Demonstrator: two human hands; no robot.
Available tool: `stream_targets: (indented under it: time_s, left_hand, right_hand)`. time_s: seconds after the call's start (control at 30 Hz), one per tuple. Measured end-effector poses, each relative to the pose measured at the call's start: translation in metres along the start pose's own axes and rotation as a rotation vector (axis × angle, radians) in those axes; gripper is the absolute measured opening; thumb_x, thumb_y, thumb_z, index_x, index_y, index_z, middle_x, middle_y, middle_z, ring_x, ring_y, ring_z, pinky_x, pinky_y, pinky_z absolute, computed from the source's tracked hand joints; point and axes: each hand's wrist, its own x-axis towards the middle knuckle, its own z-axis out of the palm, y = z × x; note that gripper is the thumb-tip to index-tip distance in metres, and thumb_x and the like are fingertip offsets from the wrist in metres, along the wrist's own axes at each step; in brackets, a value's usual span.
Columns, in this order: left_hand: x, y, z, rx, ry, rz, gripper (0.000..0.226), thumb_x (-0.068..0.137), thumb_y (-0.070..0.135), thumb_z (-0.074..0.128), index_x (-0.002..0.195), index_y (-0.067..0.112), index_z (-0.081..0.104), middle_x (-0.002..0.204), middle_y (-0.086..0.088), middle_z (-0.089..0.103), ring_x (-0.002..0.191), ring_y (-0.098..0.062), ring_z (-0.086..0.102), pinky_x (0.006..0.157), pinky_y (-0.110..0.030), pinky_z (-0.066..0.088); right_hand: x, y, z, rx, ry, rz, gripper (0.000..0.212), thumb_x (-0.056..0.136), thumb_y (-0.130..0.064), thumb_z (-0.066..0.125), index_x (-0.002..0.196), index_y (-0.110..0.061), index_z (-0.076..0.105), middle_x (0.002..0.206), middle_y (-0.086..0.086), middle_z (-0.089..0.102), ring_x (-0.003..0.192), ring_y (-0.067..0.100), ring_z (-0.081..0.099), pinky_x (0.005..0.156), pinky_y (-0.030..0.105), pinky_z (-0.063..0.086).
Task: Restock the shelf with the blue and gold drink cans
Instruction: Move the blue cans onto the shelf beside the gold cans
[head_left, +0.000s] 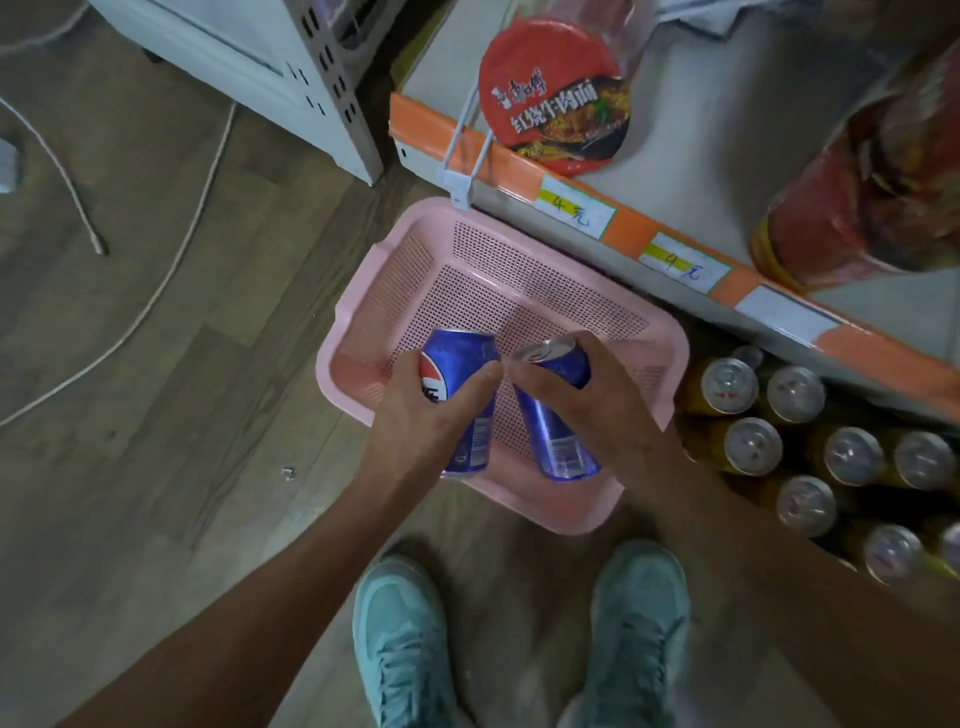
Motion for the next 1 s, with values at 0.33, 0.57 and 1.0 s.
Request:
stream_targets:
  time_s: [0.33,0.57,1.0]
  left_hand:
    - [-0.159,0.178,-0.034,0.038,-0.074,0.020,0.038,0.080,0.044,0.080,0.102,0.022,0.059,0.083,-0.002,0.071,0.072,-0.020,0.071,0.070,-0.042,0.062]
    - [-0.268,0.343,-0.044,0.011,-0.192,0.106,0.045,0.071,0.053,0.080,0.101,0.024,0.061,0.092,-0.007,0.072,0.081,-0.026,0.071,0.075,-0.050,0.061]
    - [-0.452,0.516,-0.056,0.065,-0.494,0.301,0.035,0.084,0.036,0.080,0.109,0.018,0.063,0.087,0.003,0.073,0.073,-0.006,0.070,0.066,-0.024,0.054]
  right_hand:
    - [-0.167,-0.163,-0.110,0.086,0.238,0.124,0.038,0.073,-0.057,0.079,0.094,-0.030,0.061,0.079,-0.013,0.069,0.066,-0.005,0.064,0.061,0.014,0.046]
    - [-0.292,-0.302,-0.185,0.102,0.377,0.090,0.040,0.073,-0.057,0.079,0.096,-0.029,0.062,0.082,-0.019,0.071,0.070,-0.001,0.066,0.066,0.024,0.046]
    - [-0.514,-0.447,-0.251,0.288,0.642,0.029,0.054,0.074,-0.065,0.077,0.102,-0.021,0.063,0.086,0.002,0.075,0.073,0.016,0.073,0.069,0.036,0.061]
